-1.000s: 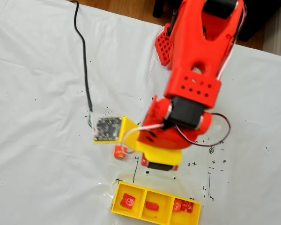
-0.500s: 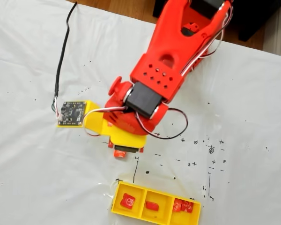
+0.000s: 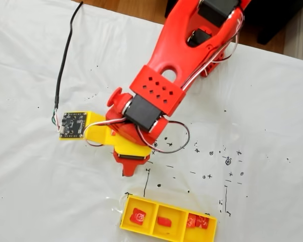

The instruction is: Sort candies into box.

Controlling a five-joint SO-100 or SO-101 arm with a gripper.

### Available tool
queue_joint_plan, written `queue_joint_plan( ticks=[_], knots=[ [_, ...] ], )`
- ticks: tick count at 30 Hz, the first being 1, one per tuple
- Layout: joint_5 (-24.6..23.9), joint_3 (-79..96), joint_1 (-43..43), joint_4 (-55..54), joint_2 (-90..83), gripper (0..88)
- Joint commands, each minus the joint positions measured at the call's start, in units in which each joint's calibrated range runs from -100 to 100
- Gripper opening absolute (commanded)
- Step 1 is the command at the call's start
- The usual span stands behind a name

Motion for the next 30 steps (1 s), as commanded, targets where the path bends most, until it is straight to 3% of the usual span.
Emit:
queue_joint_plan(
  ticks=[1, 30],
  knots=[
    [0.4, -6.2, 0.2, 0.0, 1.0, 28.3],
    [-1.7, -14.9, -2.6, -3.2, 16.8, 23.4]
  ],
)
